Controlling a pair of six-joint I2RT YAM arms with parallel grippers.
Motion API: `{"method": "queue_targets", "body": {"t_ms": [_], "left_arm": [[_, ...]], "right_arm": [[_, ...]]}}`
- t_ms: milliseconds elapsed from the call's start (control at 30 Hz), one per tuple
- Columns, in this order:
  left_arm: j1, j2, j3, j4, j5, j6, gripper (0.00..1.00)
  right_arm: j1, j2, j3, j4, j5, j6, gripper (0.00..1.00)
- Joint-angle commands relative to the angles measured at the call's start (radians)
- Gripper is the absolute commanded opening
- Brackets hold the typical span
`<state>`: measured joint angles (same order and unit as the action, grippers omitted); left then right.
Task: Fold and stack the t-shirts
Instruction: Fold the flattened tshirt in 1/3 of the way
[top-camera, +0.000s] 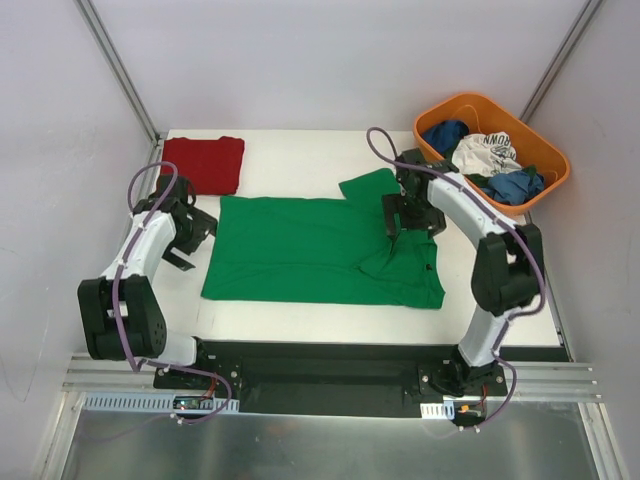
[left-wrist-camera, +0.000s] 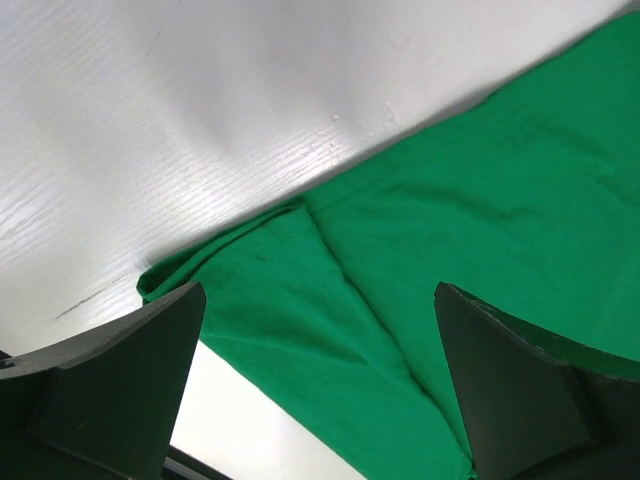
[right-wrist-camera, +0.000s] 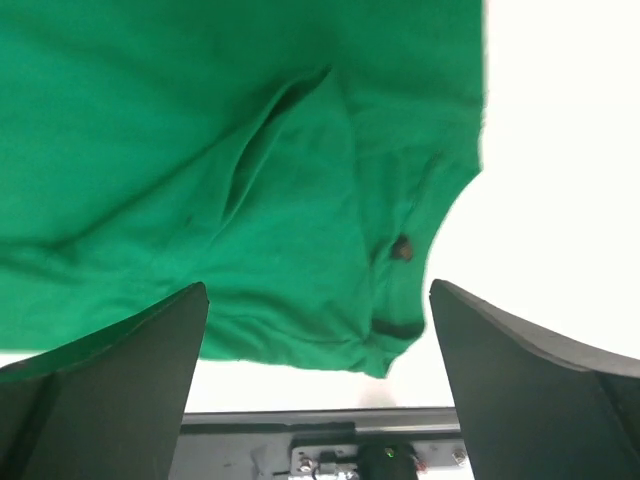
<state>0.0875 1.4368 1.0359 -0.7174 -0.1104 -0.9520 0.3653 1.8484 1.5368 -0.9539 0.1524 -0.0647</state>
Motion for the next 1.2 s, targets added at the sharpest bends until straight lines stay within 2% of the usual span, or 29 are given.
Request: {"method": "queue_targets", "body": {"t_ms": [0, 33, 100, 233, 600, 900, 1167], "left_arm": [[-0.041, -0.099, -0.039, 0.012, 0.056, 0.032, 0.99], [-0.049, -0.104, -0.048, 0.036, 0.076, 0.038, 0.99], [-0.083, -0.098, -0.062, 0.056, 0.107, 0.062, 0.99], [-0.141, -0.056, -0.039, 0.065, 0.103, 0.094, 0.99], [-0.184, -0.012, -0.060, 0.115, 0.143, 0.119, 0.99], [-0.184, 0.037, -0.073, 0.141, 0.182, 0.124, 0.99], [-0.186, 0.056, -0.039, 0.170, 0.201, 0.133, 0.99]], "right_arm": [[0.003, -0.234, -0.186, 0.104, -0.219, 0.006, 0.97], [0.004, -0.256, -0.231, 0.194, -0.361, 0.020, 0.97], [0.006, -0.284, -0.332, 0.277, -0.480, 0.046, 0.97], [0.027, -0.252, -0.409, 0.385, -0.571, 0.141, 0.97], [0.073, -0.123, -0.391, 0.438, -0.567, 0.186, 0.97], [0.081, -0.172, -0.455, 0.446, -0.516, 0.192, 0.97], [0.093, -0.121, -0.434, 0.498, -0.511, 0.217, 0.97]]}}
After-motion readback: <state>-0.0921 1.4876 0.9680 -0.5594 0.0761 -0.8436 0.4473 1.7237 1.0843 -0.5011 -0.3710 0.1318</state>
